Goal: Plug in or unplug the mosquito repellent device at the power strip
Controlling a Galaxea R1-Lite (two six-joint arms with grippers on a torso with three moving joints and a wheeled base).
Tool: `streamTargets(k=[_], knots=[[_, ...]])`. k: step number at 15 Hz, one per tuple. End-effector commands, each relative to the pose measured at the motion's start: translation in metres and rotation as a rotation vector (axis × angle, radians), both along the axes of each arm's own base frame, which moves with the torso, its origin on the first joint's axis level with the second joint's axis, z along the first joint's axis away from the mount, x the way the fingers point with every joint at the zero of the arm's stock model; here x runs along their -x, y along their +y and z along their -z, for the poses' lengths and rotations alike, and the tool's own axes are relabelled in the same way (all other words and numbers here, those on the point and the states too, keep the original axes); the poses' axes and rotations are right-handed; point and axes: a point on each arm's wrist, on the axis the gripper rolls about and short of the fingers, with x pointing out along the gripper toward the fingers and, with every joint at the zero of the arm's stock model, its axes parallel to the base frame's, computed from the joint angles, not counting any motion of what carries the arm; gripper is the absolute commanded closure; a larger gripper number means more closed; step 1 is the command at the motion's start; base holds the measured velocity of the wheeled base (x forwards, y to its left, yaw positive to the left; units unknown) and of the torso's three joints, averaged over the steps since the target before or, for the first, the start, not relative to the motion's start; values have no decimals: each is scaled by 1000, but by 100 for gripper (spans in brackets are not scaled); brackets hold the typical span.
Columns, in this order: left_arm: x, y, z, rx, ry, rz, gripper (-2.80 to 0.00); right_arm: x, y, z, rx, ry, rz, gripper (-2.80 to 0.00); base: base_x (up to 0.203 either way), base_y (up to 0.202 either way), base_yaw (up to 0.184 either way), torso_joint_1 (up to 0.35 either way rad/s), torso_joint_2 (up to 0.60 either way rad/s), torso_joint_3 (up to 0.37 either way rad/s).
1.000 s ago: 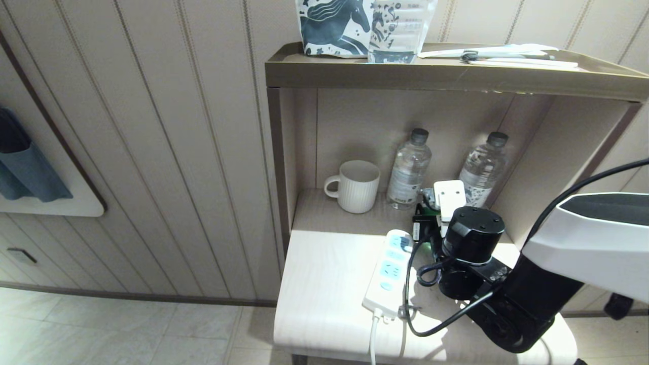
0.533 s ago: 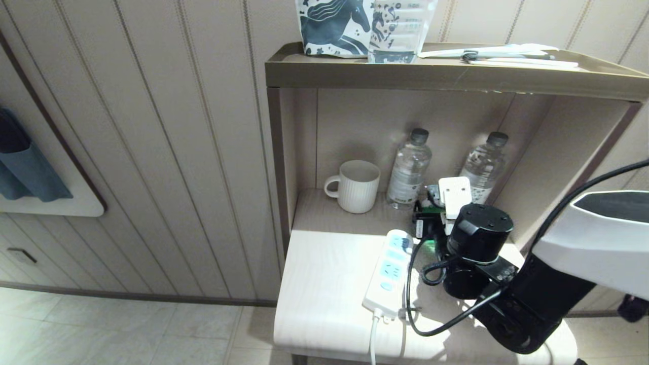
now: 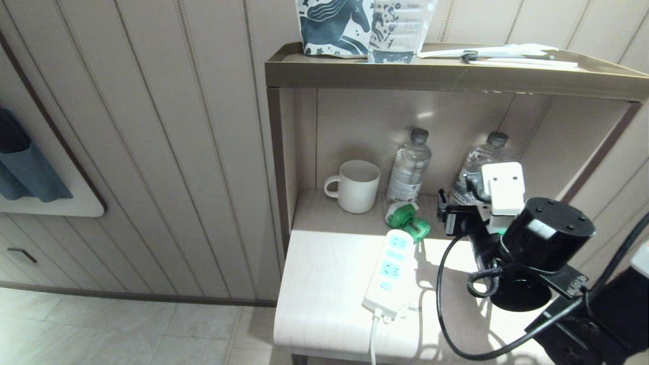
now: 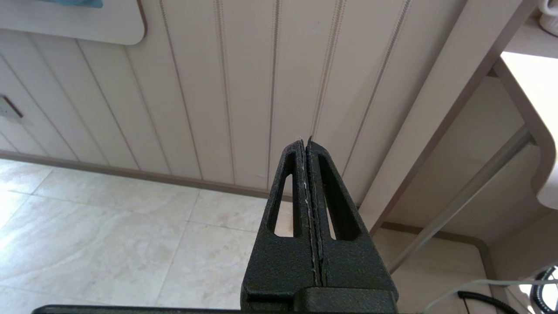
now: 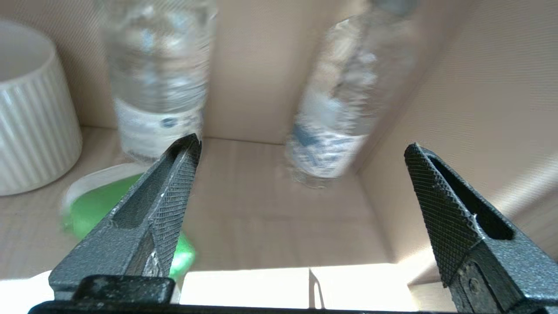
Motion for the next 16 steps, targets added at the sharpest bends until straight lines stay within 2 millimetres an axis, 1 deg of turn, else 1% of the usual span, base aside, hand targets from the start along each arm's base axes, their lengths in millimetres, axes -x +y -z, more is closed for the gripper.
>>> streamTargets(k=[1, 2, 3, 5, 6, 8, 9, 10, 12, 14, 16], knots=[[0, 0, 0, 1, 1, -1, 0, 19, -9, -22, -41, -90, 2, -280, 0, 0, 0, 0, 0, 0], [0, 0, 0, 1, 1, -1, 0, 30, -15, -30, -42, -108, 5, -280, 0, 0, 0, 0, 0, 0], [0, 0, 0, 1, 3, -1, 0, 46, -23, -40, -44, -127, 9, 0, 0, 0, 0, 0, 0, 0], [0, 0, 0, 1, 3, -1, 0, 80, -40, -55, -39, -131, 13, 0, 0, 0, 0, 0, 0, 0], [0, 0, 0, 1, 3, -1, 0, 100, -50, -59, -27, -109, 16, 0, 0, 0, 0, 0, 0, 0], [0, 0, 0, 1, 3, -1, 0, 138, -73, -58, -1, -39, 34, 0, 0, 0, 0, 0, 0, 0], [0, 0, 0, 1, 2, -1, 0, 156, -83, -54, 6, 1, 45, 0, 0, 0, 0, 0, 0, 0], [0, 0, 0, 1, 3, -1, 0, 173, -94, -46, 7, 52, 50, 0, 0, 0, 0, 0, 0, 0], [0, 0, 0, 1, 1, -1, 0, 205, -109, -25, -45, 129, -1, 0, 0, 0, 0, 0, 0, 0], [0, 0, 0, 1, 3, -1, 0, 233, -116, 2, -112, 189, -75, 0, 0, 0, 0, 0, 0, 0], [0, 0, 0, 1, 1, -1, 0, 253, -118, 27, -155, 185, -131, 0, 0, 0, 0, 0, 0, 0]])
